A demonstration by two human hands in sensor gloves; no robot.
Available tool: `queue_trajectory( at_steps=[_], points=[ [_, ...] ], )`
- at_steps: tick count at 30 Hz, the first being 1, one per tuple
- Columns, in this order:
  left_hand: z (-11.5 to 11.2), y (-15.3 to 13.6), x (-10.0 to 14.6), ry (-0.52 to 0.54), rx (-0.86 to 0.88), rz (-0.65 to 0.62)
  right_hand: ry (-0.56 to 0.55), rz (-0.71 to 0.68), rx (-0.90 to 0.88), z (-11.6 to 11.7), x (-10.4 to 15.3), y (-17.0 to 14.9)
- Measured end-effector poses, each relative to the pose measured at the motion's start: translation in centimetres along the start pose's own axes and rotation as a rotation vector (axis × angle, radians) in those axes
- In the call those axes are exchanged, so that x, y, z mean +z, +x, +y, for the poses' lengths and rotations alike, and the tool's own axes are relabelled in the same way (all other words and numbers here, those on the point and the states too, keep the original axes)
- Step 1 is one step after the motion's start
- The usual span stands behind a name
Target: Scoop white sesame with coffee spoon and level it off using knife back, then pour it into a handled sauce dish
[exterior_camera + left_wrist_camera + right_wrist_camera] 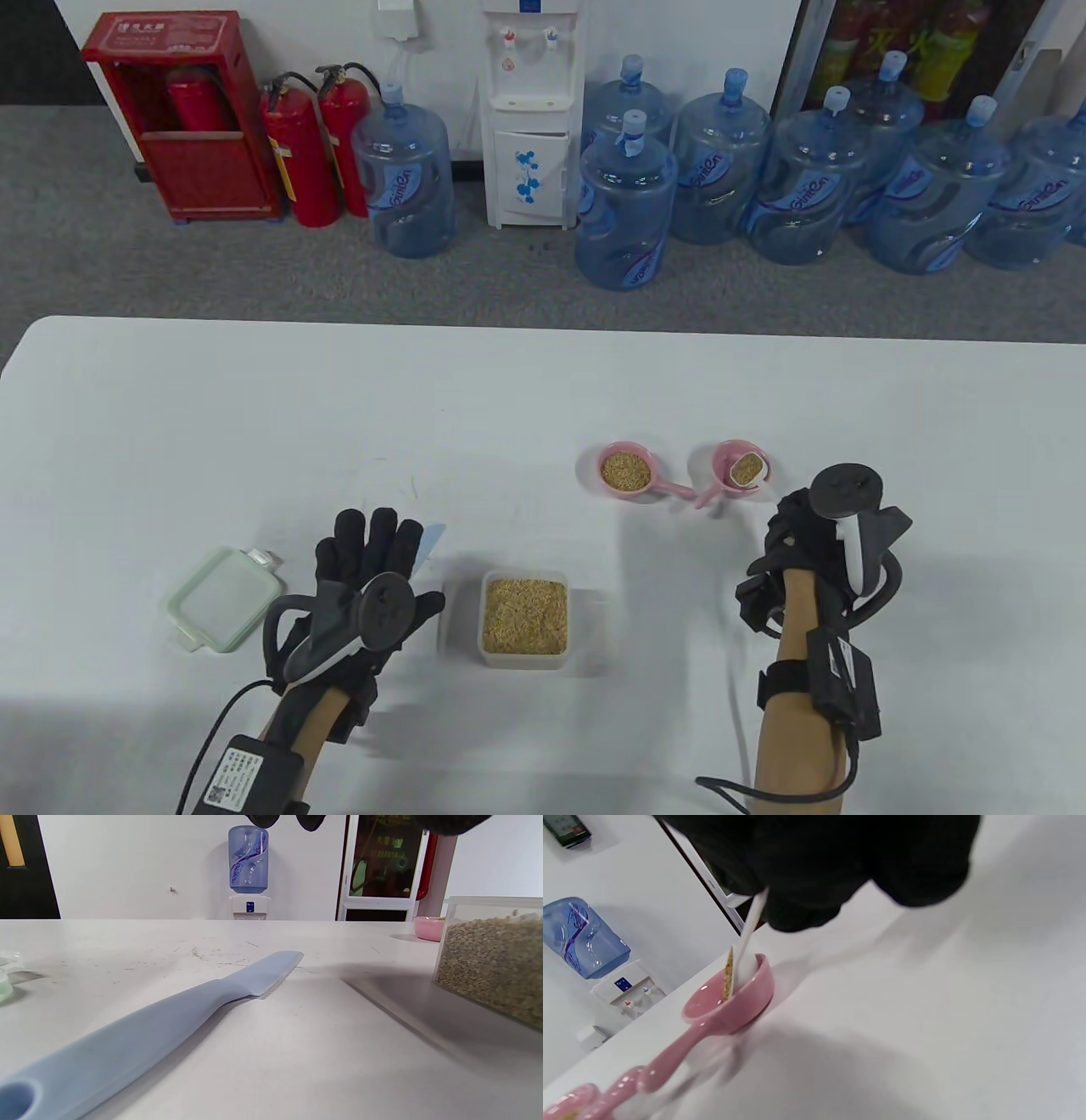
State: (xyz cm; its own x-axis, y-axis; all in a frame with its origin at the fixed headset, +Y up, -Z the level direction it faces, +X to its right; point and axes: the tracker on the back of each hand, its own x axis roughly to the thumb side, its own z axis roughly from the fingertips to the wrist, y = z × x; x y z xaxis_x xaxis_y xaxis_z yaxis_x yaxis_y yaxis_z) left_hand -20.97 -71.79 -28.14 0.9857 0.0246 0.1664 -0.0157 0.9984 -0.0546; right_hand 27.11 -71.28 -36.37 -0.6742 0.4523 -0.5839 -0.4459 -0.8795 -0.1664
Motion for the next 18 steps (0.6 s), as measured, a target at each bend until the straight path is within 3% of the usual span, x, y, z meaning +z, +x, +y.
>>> queue_trajectory(
  at_steps=[5,18],
  points=[
    [0.0,0.0,0.0,0.001,0.000,-0.001,-0.119,-0.062,0.127,0.2,0.8,1.6],
    [-0.2,0.0,-0.1,-0.020,-0.012,-0.003,-0.232,-0.195,0.320,0.5,2.3,3.2]
  ],
)
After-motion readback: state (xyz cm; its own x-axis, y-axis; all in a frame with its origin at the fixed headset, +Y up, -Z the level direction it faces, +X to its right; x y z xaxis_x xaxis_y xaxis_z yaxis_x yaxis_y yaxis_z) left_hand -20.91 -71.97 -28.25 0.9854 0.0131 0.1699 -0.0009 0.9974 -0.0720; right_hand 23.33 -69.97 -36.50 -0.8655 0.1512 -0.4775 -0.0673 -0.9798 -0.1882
